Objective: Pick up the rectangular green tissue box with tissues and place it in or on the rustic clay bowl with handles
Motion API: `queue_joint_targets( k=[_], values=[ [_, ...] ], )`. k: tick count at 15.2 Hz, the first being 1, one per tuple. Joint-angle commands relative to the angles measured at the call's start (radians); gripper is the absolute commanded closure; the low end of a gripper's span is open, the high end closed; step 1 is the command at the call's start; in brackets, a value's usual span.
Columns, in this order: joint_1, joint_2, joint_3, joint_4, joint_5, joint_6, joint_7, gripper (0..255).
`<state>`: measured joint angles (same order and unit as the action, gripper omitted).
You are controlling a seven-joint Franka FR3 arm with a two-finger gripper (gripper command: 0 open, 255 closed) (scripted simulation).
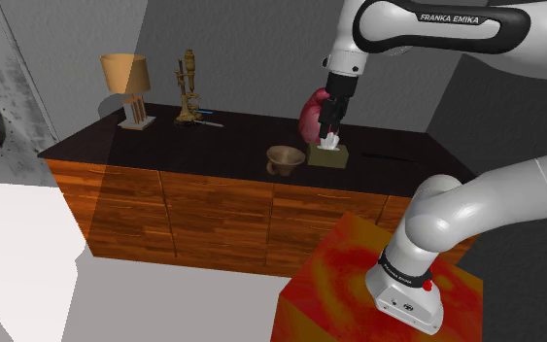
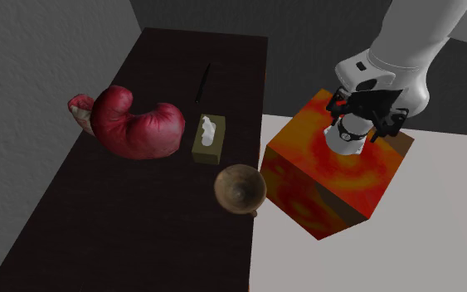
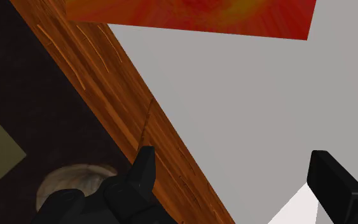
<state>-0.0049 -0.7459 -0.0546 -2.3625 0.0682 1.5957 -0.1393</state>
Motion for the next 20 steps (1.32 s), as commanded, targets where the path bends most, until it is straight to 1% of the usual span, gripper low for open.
queue_joint_targets(
  k=[1, 7, 12, 16, 20],
  values=[
    [0.0, 0.0, 0.0, 0.0, 0.0, 0.0, 0.0, 0],
    [-0.025, 0.073, -0.181, 0.012, -0.033, 0.066, -0.214, 0],
    [-0.025, 0.187, -0.334, 0.068, -0.028, 0.115, -0.4, 0],
    [-0.01, 0.312, -0.459, 0.143, 0.012, 0.141, -0.56, 0],
    [0.012, 0.474, -0.586, 0.245, 0.095, 0.144, -0.739, 0]
  ],
)
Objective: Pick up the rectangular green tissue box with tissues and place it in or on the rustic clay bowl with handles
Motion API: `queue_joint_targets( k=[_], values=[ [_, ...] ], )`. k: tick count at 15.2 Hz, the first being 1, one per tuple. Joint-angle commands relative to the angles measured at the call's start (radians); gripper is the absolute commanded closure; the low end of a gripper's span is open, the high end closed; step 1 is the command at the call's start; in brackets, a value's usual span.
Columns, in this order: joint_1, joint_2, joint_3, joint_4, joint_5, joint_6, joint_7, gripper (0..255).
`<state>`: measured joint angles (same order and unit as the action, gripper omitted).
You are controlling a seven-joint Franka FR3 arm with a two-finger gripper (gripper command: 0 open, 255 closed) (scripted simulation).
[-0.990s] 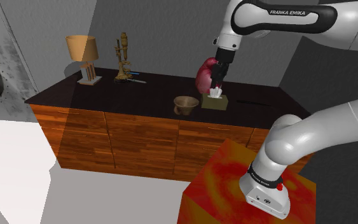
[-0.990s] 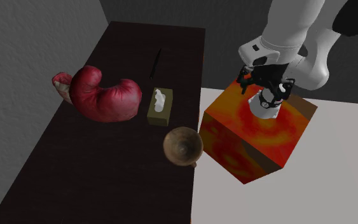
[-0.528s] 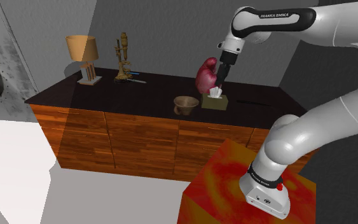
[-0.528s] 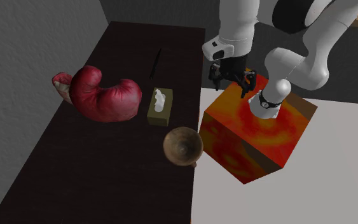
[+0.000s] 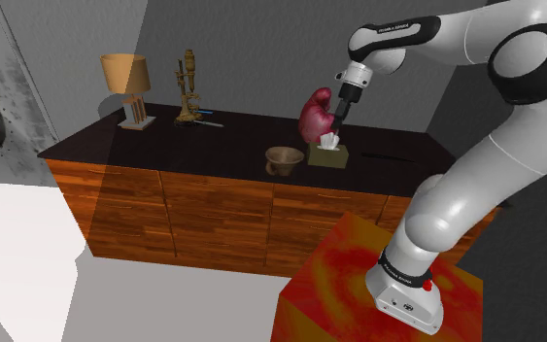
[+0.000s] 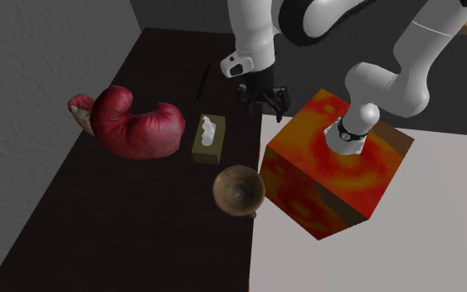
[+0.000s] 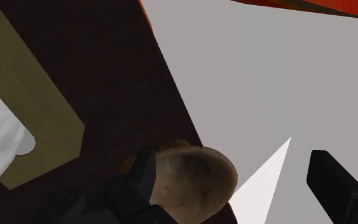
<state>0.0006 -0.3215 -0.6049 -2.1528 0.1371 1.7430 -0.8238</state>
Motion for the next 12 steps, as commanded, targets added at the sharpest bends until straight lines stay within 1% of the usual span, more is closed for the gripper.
queue_joint_targets(
  k=[1, 4, 6, 8, 12],
  values=[
    [0.012, 0.097, -0.067, 0.066, 0.056, -0.008, -0.102, 0],
    [0.012, 0.26, -0.15, 0.17, 0.168, -0.04, -0.256, 0],
    [-0.012, 0.383, -0.187, 0.251, 0.257, -0.08, -0.359, 0],
    [-0.059, 0.511, -0.202, 0.341, 0.348, -0.132, -0.453, 0],
    [-0.207, 0.746, -0.167, 0.547, 0.5, -0.247, -0.584, 0]
  ],
)
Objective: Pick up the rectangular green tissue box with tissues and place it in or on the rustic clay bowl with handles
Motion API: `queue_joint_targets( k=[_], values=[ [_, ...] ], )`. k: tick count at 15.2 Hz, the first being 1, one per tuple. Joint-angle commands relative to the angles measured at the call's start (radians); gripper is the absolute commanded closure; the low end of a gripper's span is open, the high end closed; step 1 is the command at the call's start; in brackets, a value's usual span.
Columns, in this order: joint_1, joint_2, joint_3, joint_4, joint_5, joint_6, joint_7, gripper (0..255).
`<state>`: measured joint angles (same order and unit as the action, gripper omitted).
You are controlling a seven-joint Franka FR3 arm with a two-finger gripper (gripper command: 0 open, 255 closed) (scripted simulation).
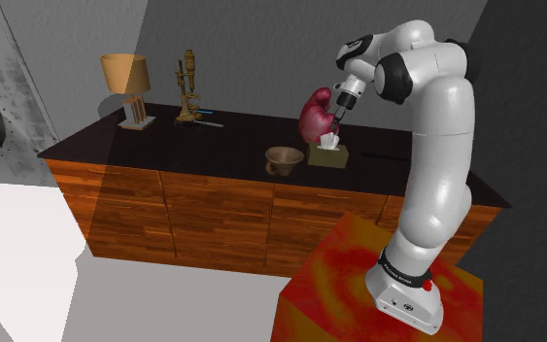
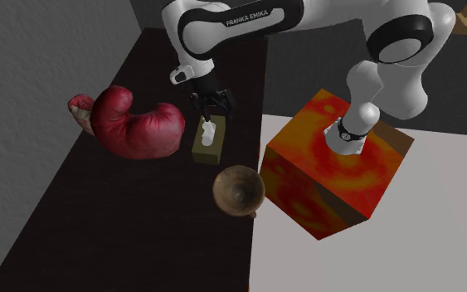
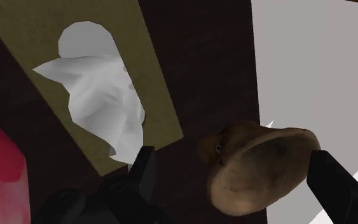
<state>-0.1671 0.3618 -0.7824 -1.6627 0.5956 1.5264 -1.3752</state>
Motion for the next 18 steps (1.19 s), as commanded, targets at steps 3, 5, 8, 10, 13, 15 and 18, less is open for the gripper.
queue_joint_targets(
  k=[3, 5, 8, 10, 13, 15, 18],
  values=[
    [-0.164, 0.226, 0.061, 0.24, 0.13, -0.116, -0.083, 0],
    [-0.229, 0.307, 0.09, 0.345, 0.169, -0.159, -0.092, 0],
    [-0.202, 0.294, 0.09, 0.289, 0.167, -0.119, -0.102, 0],
    [-0.185, 0.287, 0.09, 0.254, 0.167, -0.093, -0.108, 0],
    [-0.165, 0.28, 0.091, 0.212, 0.169, -0.06, -0.115, 0],
    [-0.165, 0.28, 0.091, 0.212, 0.169, -0.06, -0.115, 0],
    [-0.165, 0.28, 0.091, 0.212, 0.169, -0.06, -0.115, 0]
  ],
)
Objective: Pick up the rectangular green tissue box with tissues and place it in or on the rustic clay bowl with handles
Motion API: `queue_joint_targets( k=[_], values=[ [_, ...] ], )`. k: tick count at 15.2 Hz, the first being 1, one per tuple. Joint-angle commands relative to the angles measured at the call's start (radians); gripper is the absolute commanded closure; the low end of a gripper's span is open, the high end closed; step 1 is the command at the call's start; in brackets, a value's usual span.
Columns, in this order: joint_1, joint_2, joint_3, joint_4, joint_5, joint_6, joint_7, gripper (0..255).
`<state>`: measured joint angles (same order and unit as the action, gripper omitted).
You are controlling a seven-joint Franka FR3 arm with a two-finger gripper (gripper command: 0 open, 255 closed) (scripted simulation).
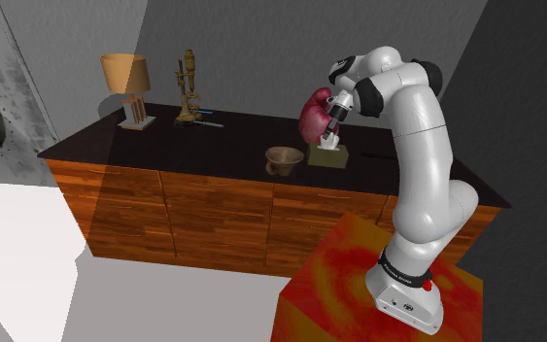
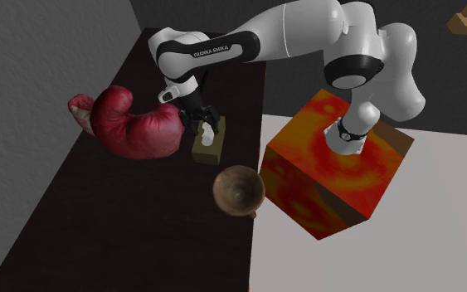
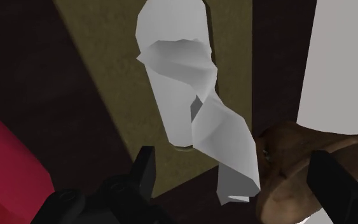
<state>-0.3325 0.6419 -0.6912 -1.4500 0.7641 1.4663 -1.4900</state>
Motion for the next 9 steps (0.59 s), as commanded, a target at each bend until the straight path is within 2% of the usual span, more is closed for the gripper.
queue_joint_targets(
  k=[1, 2, 3, 9],
  values=[
    [0.0, 0.0, 0.0, 0.0, 0.0, 0.0, 0.0, 0],
    [0.0, 0.0, 0.0, 0.0, 0.0, 0.0, 0.0, 0],
    [0.0, 0.0, 0.0, 0.0, 0.0, 0.0, 0.0, 255],
    [0.0, 0.0, 0.0, -0.001, 0.0, 0.001, 0.0, 255]
  ],
)
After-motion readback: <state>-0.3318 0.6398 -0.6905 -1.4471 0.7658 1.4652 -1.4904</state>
